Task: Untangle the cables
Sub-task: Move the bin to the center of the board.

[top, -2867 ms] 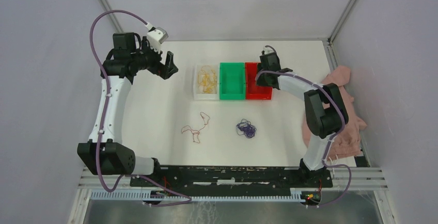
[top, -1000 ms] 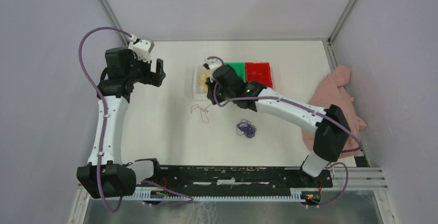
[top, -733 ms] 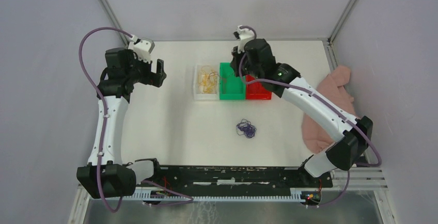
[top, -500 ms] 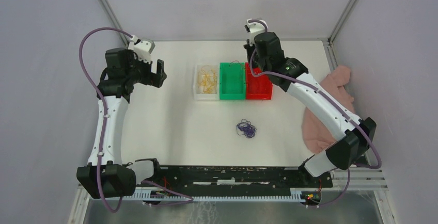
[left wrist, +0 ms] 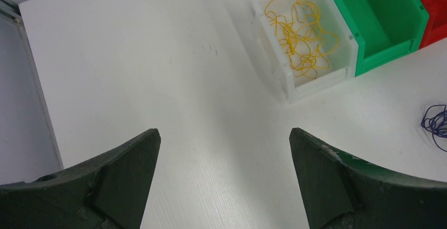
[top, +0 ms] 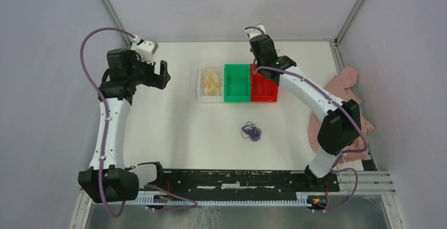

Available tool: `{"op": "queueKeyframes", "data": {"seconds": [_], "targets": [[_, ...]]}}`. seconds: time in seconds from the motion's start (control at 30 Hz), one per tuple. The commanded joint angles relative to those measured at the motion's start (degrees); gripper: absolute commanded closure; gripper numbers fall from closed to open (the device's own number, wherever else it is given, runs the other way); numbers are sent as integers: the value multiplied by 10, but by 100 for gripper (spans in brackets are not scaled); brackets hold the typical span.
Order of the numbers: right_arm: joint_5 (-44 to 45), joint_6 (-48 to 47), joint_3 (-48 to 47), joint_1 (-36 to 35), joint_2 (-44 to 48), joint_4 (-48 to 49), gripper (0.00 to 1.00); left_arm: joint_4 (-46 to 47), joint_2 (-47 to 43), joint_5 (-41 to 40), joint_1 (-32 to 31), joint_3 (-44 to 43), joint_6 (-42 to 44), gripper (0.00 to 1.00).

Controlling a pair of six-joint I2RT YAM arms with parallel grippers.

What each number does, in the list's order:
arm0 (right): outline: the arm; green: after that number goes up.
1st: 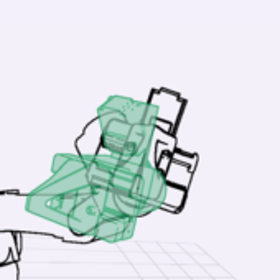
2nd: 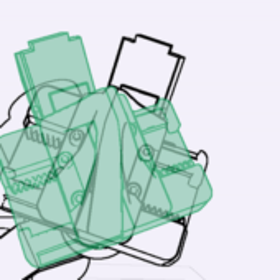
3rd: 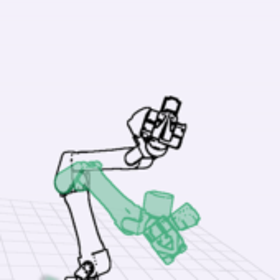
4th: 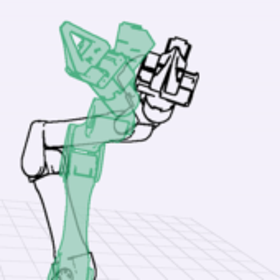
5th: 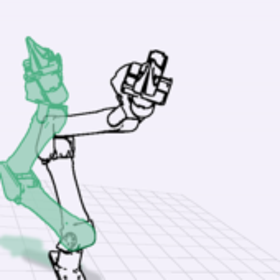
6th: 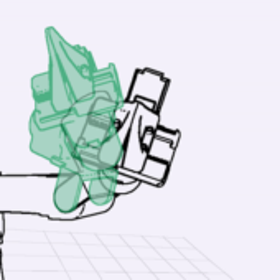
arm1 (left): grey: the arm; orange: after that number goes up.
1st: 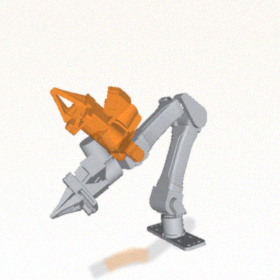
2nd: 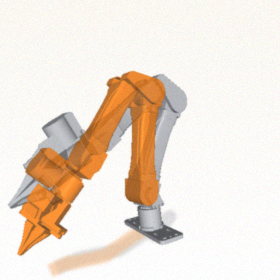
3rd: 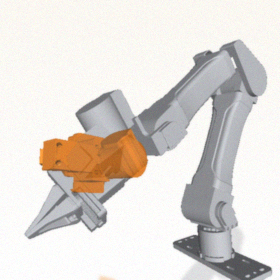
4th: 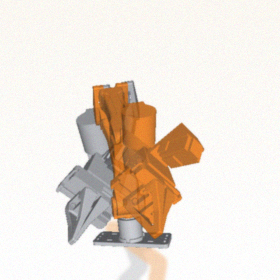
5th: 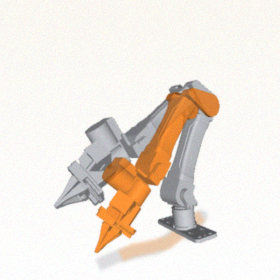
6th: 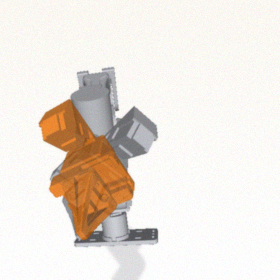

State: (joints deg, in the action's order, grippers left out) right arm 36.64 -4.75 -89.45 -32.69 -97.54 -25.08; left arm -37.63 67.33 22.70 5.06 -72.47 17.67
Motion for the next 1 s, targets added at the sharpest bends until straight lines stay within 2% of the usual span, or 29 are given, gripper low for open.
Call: {"op": "queueKeyframes", "data": {"seconds": [0.0,0.4,0.8,0.97], "targets": [[51,-32,-3,12,-26,51,100,3,-4,11,2,-24,8,1],[53,15,-2,13,-135,32,100,2,-2,5,3,-22,13,1],[-76,97,-24,16,-189,-13,100,-2,-3,3,2,-24,24,1],[-129,160,-28,49,-203,-37,100,-2,0,6,2,-26,24,1]]}}
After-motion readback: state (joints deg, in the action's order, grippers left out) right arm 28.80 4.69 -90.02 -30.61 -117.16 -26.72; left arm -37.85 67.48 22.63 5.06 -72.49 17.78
